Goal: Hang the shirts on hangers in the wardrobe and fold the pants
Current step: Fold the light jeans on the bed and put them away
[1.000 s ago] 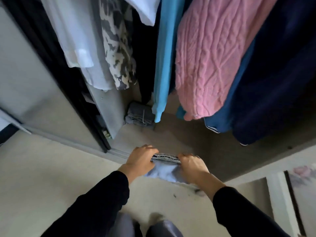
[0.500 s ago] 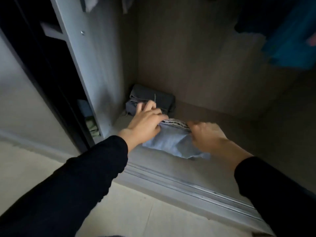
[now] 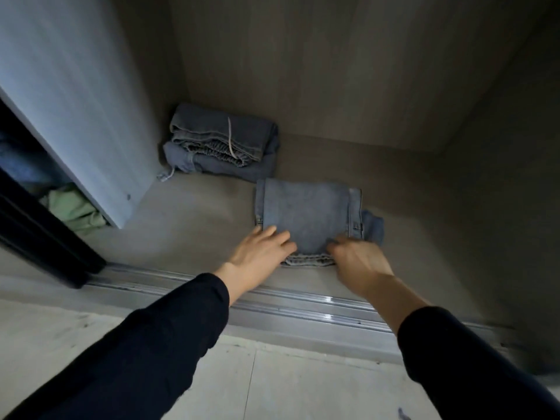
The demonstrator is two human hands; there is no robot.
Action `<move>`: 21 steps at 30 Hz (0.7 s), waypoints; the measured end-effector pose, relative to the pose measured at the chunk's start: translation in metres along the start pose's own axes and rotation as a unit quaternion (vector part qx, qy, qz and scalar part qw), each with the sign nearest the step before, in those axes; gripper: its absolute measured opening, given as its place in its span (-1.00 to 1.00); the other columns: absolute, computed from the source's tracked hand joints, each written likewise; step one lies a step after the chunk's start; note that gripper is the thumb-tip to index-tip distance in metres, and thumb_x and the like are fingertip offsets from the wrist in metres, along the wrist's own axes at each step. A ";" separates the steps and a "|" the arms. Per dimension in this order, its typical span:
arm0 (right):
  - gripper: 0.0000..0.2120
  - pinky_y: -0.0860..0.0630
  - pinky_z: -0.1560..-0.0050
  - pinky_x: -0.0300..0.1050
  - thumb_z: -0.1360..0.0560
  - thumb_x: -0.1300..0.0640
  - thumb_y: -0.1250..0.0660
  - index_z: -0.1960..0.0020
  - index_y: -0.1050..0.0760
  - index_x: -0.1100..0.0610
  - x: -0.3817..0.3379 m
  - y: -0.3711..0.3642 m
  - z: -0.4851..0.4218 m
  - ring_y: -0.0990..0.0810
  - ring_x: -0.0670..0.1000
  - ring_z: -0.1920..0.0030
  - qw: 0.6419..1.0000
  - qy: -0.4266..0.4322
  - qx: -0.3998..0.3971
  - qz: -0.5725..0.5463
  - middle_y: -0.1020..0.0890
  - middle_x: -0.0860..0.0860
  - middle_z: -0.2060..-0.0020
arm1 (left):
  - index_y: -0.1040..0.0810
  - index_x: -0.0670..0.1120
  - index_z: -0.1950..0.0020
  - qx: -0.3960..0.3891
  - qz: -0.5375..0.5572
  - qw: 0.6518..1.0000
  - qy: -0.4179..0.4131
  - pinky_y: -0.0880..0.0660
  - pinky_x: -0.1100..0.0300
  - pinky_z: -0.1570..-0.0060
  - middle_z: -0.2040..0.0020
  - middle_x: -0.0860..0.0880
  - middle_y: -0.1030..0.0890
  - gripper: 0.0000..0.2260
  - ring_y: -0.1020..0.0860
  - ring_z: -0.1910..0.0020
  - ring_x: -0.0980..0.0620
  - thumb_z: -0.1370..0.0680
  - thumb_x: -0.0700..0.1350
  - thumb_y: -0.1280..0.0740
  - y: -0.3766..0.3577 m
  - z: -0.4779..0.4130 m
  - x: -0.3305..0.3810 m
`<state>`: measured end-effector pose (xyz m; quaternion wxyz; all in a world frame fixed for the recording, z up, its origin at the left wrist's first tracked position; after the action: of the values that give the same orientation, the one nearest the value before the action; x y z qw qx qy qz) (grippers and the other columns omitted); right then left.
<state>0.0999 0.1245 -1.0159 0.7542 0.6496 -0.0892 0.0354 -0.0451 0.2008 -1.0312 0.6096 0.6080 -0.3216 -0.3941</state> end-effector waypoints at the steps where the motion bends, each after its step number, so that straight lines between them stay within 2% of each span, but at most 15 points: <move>1: -0.71 -0.50 0.12 -0.06 -0.45 0.24 -0.22 -0.14 -0.51 0.07 0.002 -0.001 -0.005 -0.61 0.13 -0.07 1.000 -0.011 0.002 -0.012 -0.58 0.04 -0.09 | -0.35 -0.05 -0.36 0.008 0.000 1.000 0.000 -0.31 0.03 -0.13 -0.28 -0.06 -0.37 -0.65 -0.32 -0.27 -0.13 -0.58 -0.24 -0.15 -0.001 -0.002 -0.005; 5: -0.72 -0.50 0.04 -0.08 -0.54 0.21 -0.17 -0.20 -0.49 0.04 0.017 -0.004 -0.034 -0.61 0.12 -0.11 0.999 -0.031 0.009 0.013 -0.62 0.05 -0.11 | -0.39 -0.09 -0.36 0.020 0.009 0.999 0.026 -0.46 0.04 -0.07 -0.26 -0.07 -0.42 -0.64 -0.37 -0.26 -0.10 -0.58 -0.30 -0.17 0.001 -0.026 -0.018; 8: -0.74 -0.48 0.01 -0.08 -0.58 0.20 -0.13 -0.22 -0.46 0.06 0.032 -0.006 -0.054 -0.60 0.11 -0.15 0.998 -0.061 -0.005 0.024 -0.61 0.06 -0.13 | -0.39 -0.10 -0.38 0.011 0.011 1.000 0.025 -0.47 0.05 -0.12 -0.29 -0.07 -0.44 -0.62 -0.38 -0.29 -0.09 -0.57 -0.31 -0.18 -0.001 -0.049 -0.019; 12: -0.78 -0.49 0.08 -0.08 -0.44 0.06 -0.29 -0.05 -0.54 0.08 0.055 -0.001 -0.064 -0.62 0.16 -0.04 0.993 -0.116 -0.010 -0.013 -0.64 0.09 0.00 | -0.36 -0.09 -0.39 0.040 0.008 0.999 -0.020 -0.50 0.04 -0.06 -0.30 -0.07 -0.42 -0.60 -0.38 -0.28 -0.09 -0.56 -0.32 -0.17 -0.007 -0.067 -0.011; 15: -0.78 -0.44 0.18 -0.10 -0.38 0.06 -0.30 0.00 -0.54 0.09 0.066 -0.005 -0.064 -0.63 0.17 0.03 0.992 -0.125 0.002 -0.015 -0.65 0.12 0.07 | -0.37 -0.07 -0.37 0.056 0.006 0.998 -0.031 -0.47 0.04 0.06 -0.27 -0.06 -0.42 -0.60 -0.38 -0.25 -0.09 -0.54 -0.31 -0.18 -0.008 -0.079 -0.010; 18: -0.73 -0.36 0.20 -0.09 -0.46 0.20 -0.28 -0.16 -0.46 0.11 0.072 -0.015 -0.074 -0.61 0.20 -0.03 0.991 -0.130 0.014 -0.039 -0.62 0.16 0.01 | -0.32 -0.08 -0.39 0.052 0.015 0.998 0.019 -0.43 0.03 0.10 -0.23 -0.10 -0.44 -0.62 -0.39 -0.22 -0.11 -0.57 -0.27 -0.16 -0.007 -0.102 -0.024; 21: -0.59 -0.47 -0.01 0.00 -0.48 0.28 -0.26 -0.32 -0.33 0.15 0.072 -0.024 -0.094 -0.54 0.20 -0.16 0.986 -0.147 0.015 -0.074 -0.56 0.18 -0.13 | -0.31 -0.12 -0.37 0.026 0.024 0.997 0.066 -0.44 0.01 0.08 -0.19 -0.14 -0.46 -0.63 -0.41 -0.21 -0.14 -0.56 -0.27 -0.16 -0.010 -0.122 -0.038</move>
<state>0.1835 0.2090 -1.0398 0.7233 0.6640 -0.1505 -0.1152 0.0422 0.2937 -1.0443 0.6226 0.6405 -0.3056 -0.3298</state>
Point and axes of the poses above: each hand's wrist, its own z-axis away from the middle knuckle, its own y-axis out of the back of the hand, x = y × z, the point moved 4 cm from there along -z, towards the middle knuckle
